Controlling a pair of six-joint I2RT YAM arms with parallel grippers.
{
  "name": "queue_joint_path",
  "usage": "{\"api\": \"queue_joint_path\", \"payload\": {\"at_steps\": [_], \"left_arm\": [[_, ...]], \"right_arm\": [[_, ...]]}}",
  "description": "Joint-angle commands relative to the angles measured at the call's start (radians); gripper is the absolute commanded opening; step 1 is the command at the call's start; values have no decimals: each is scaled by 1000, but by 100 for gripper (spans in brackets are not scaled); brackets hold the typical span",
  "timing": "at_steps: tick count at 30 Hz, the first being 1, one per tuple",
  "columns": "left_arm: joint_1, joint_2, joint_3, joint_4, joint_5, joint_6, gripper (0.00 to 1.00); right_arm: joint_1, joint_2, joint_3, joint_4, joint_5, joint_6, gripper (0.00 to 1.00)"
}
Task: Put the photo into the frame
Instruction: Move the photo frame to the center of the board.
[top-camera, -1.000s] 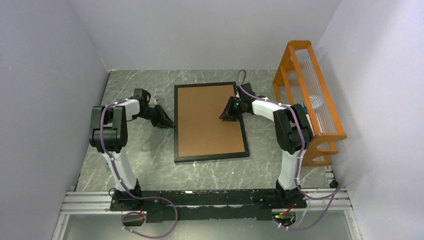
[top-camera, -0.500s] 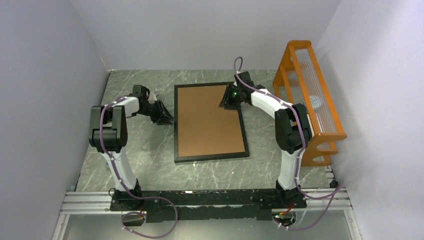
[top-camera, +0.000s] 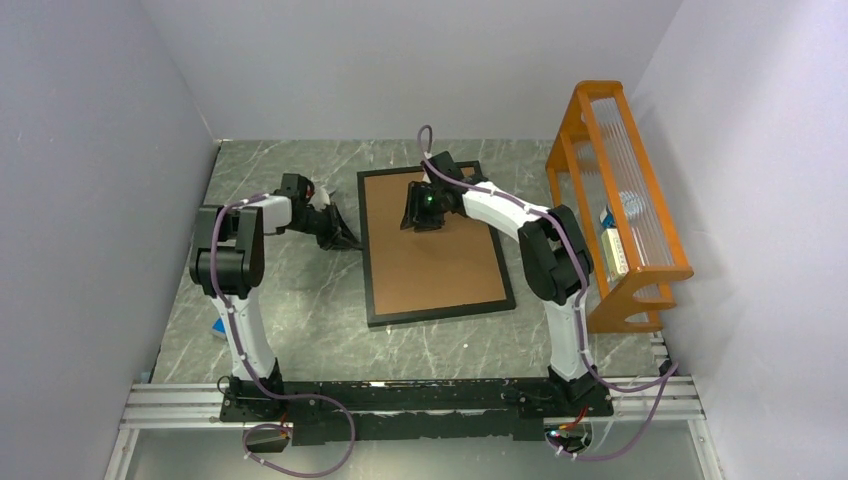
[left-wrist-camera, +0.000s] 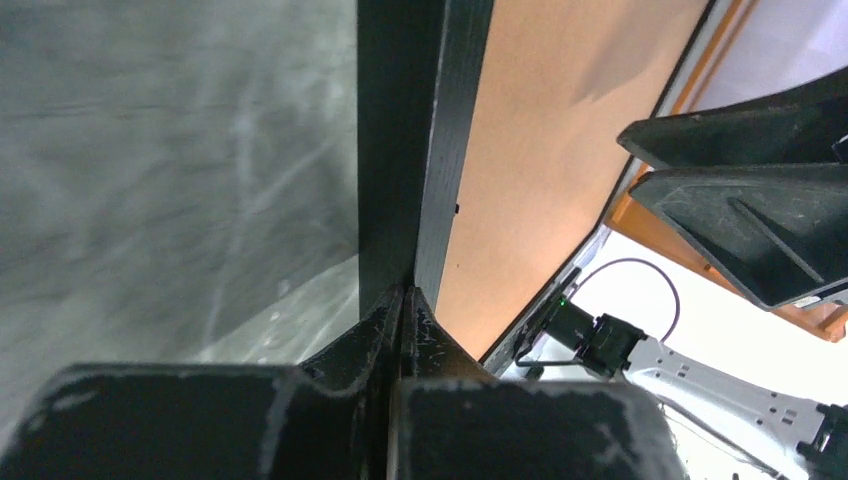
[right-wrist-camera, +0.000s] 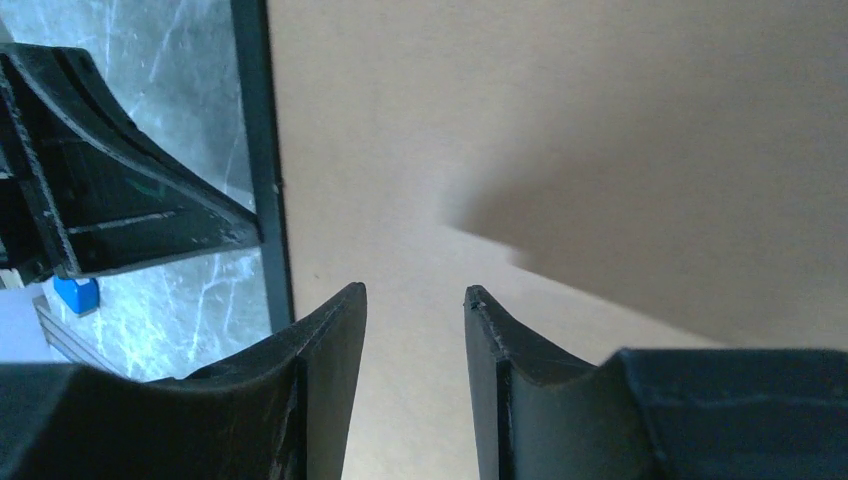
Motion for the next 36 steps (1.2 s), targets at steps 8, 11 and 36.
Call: {"api": "queue_joint_path", "payload": {"at_steps": [8, 11, 36], "left_arm": [[-135, -23, -146, 187, 54, -118, 6], [-137, -29, -157, 189, 21, -140, 6], [-137, 118, -78, -78, -184, -96, 26]], "right_arm": [[65, 10, 63, -75, 139, -60, 50], [85, 35, 92, -96, 164, -66, 52], [191, 186, 294, -240, 352, -193, 47]]}}
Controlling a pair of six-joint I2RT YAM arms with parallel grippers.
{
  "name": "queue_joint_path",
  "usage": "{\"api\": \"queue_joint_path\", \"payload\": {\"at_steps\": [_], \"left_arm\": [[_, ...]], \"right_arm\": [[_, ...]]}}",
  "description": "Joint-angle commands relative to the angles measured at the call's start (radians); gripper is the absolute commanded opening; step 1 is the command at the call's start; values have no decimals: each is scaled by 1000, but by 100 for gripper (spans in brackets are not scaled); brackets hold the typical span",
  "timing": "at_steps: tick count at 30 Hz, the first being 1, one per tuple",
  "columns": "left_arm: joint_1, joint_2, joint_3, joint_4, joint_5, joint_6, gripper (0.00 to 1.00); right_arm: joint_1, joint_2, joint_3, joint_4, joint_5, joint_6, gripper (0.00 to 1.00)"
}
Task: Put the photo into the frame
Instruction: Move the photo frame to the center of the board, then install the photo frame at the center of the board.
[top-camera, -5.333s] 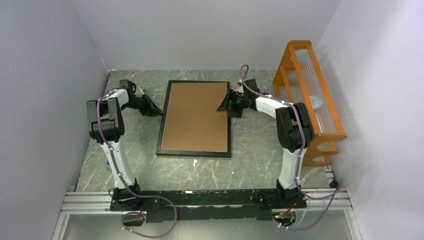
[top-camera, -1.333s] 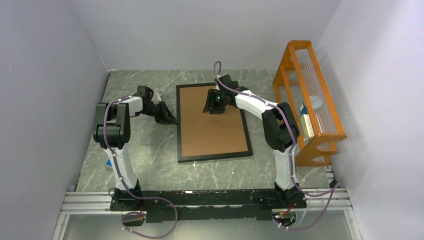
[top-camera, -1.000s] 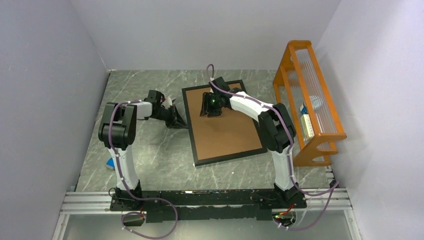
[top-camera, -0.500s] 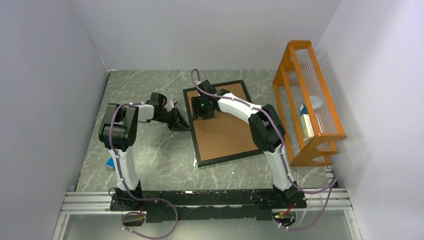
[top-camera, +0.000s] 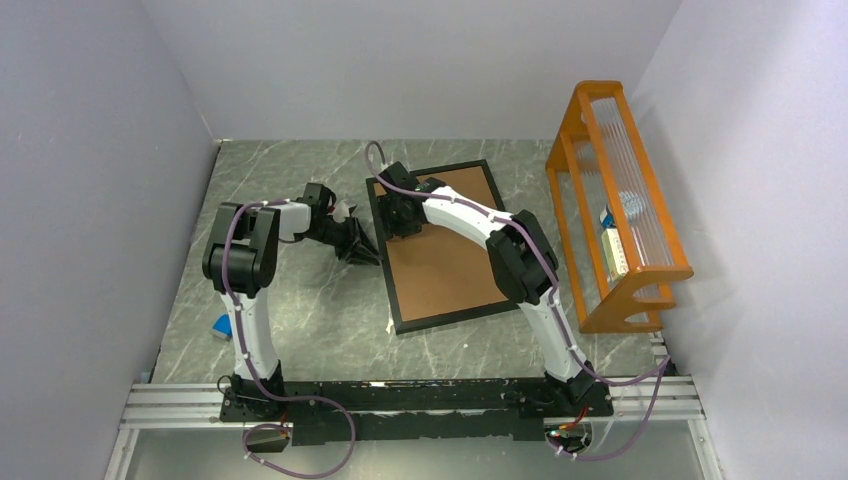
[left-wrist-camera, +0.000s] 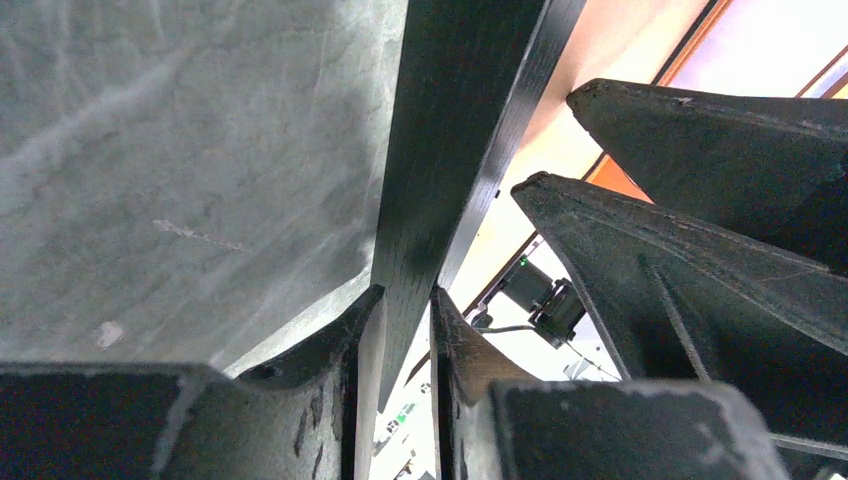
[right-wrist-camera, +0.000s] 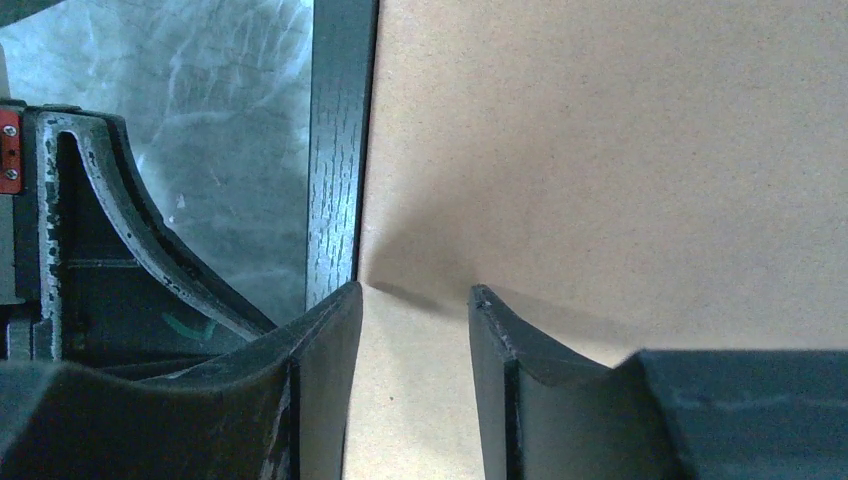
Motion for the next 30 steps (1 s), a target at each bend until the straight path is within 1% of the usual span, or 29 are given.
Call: {"api": "queue_joint_path", "payload": {"at_steps": [1, 2, 6, 10, 14, 19, 27, 30], "left_arm": [[-16, 84, -28, -104, -246, 46, 26], [-16, 87, -26, -109, -250, 45, 25], [-15, 93, -25, -114, -253, 44, 25], [-16, 102, -21, -120, -258, 45, 25], [-16, 108, -15, -128, -264, 47, 24], [-16, 113, -15, -135, -269, 49, 24], [-16, 121, -13, -135, -266, 50, 24], [-16, 122, -11, -139, -273, 52, 24]], "right_arm": [[10, 18, 23, -28, 43, -52, 47], [12, 15, 16, -24, 38, -59, 47], [16, -5, -23, 3, 14, -59, 55], [18, -9, -39, 6, 29, -60, 57], [31, -7, -53, -5, 81, -83, 55], [35, -25, -104, 17, 94, -97, 48], [35, -29, -133, 28, 108, -114, 47], [37, -41, -166, 41, 116, -136, 45]]}}
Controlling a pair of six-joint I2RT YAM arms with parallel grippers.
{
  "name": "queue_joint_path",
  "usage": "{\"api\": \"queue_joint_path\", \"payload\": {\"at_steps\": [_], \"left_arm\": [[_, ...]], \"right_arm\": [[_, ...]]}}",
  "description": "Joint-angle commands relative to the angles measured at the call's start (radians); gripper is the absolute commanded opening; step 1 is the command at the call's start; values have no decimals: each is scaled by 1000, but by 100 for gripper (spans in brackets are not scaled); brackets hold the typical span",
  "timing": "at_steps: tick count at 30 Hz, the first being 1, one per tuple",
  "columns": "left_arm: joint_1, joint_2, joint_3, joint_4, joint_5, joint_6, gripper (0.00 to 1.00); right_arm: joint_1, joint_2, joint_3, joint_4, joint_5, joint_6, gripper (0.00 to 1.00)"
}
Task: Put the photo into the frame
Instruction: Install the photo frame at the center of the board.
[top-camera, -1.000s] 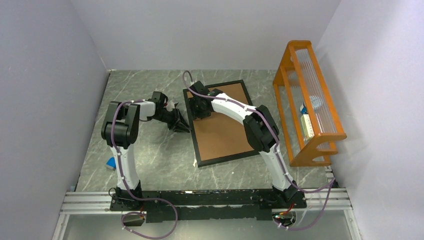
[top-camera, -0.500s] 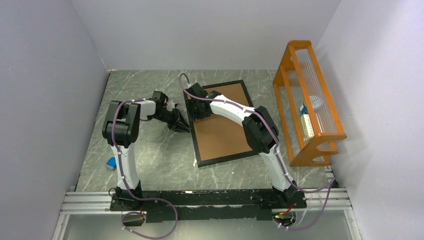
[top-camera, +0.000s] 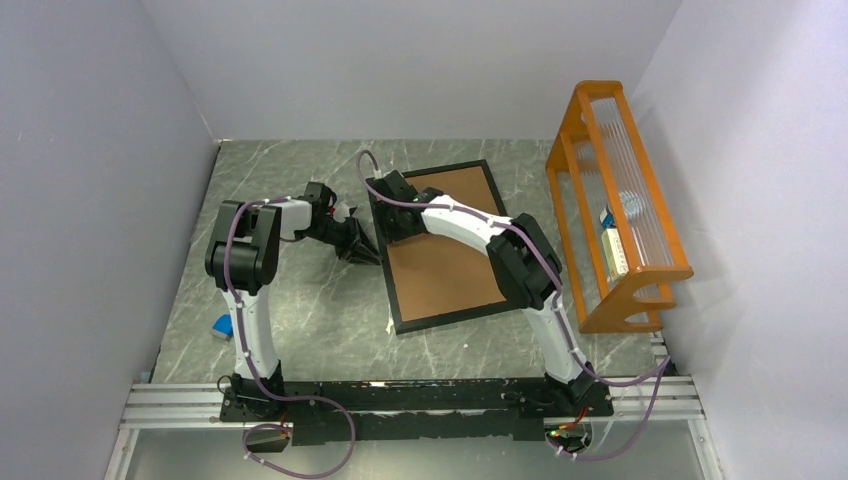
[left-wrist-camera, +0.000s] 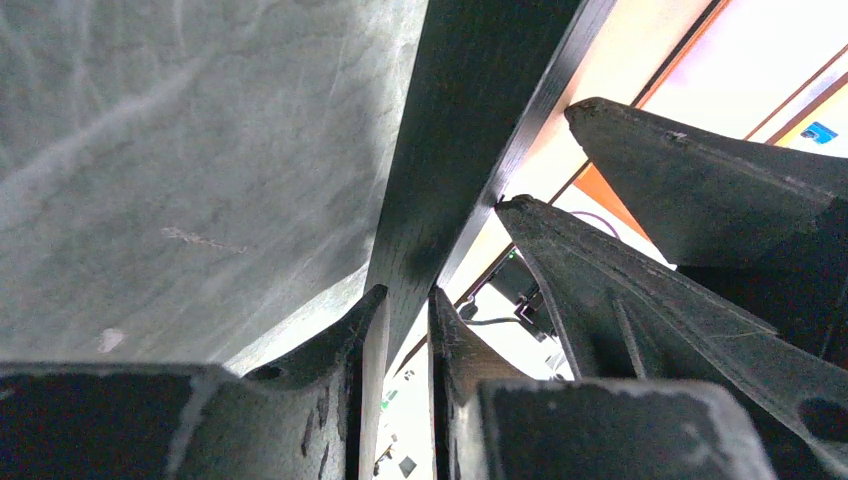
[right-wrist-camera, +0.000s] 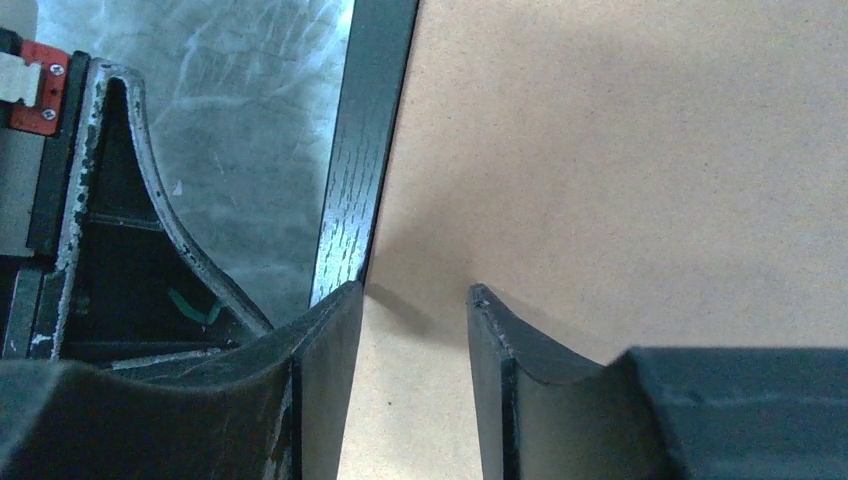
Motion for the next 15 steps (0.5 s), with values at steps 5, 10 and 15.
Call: {"api": "queue_joint_path", "payload": {"at_steps": [5, 10, 15], "left_arm": [[-17, 109, -48, -88, -291, 63, 24], [-16, 126, -44, -101, -297, 61, 23], [-16, 130, -37, -107, -300, 61, 23]], "right_arm": [[6, -18, -132, -34, 63, -97, 43], [7, -28, -196, -19, 90, -121, 40], [8, -27, -230, -8, 104, -135, 39]]}}
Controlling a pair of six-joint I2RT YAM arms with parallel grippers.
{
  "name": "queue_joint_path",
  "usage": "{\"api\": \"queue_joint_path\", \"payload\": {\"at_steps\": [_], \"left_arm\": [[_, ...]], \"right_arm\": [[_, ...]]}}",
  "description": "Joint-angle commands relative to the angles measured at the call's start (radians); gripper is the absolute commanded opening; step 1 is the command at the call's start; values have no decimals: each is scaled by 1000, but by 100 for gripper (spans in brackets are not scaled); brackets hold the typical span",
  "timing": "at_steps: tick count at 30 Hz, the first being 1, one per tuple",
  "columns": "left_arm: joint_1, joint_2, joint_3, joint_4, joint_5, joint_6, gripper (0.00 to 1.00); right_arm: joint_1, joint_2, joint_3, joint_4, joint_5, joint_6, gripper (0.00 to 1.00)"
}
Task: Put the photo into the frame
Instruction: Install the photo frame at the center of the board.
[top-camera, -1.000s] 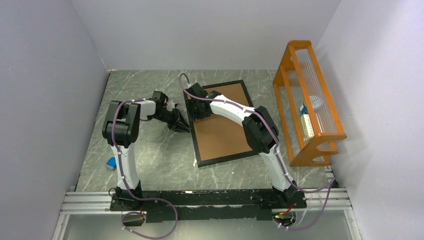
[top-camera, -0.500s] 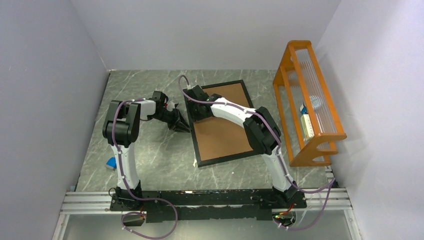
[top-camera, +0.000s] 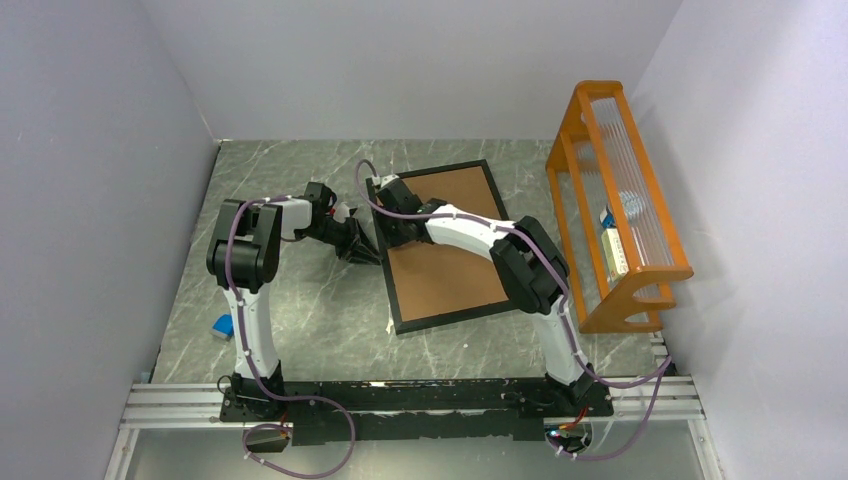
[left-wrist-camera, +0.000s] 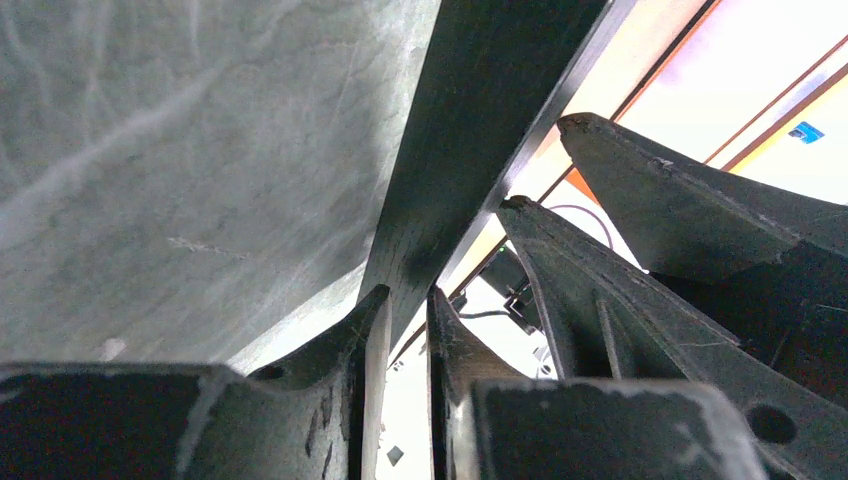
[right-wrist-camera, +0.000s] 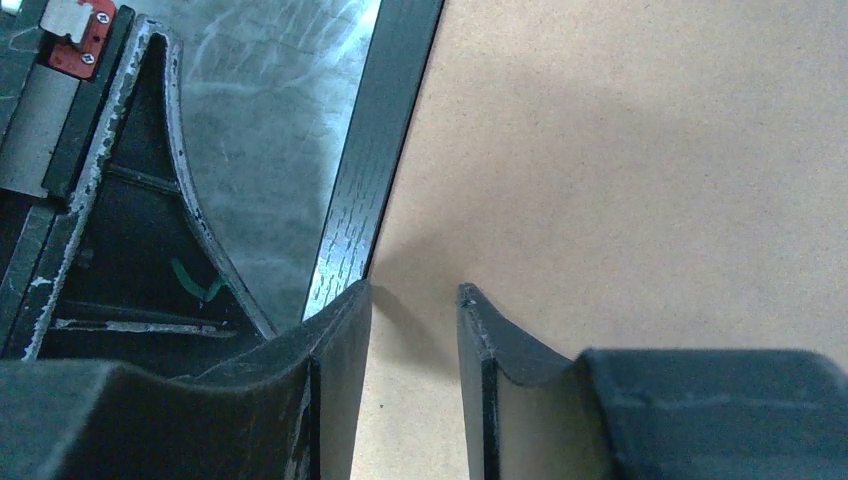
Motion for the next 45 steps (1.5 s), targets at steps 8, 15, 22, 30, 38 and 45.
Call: {"api": "queue_joint_path", "payload": {"at_steps": [8, 15, 22, 30, 38, 45], "left_arm": [[-20, 112, -51, -82, -318, 63, 23], [-20, 113, -50, -88, -322, 63, 23], [-20, 113, -49, -93, -328, 65, 23], [-20, 107, -53, -96, -339, 68, 23], [-20, 102, -48, -98, -338, 65, 23], [-20, 77, -42, -83, -305, 64, 25]], "right_arm": [[4, 84, -83, -198, 150, -77, 38], [10, 143, -53, -262, 250, -98, 34], [10, 104, -54, -243, 313, -98, 28], [-3, 64, -57, -210, 293, -47, 7], [-32, -27, -87, -158, 205, 23, 0], [-44, -108, -103, -112, 109, 42, 4]]}}
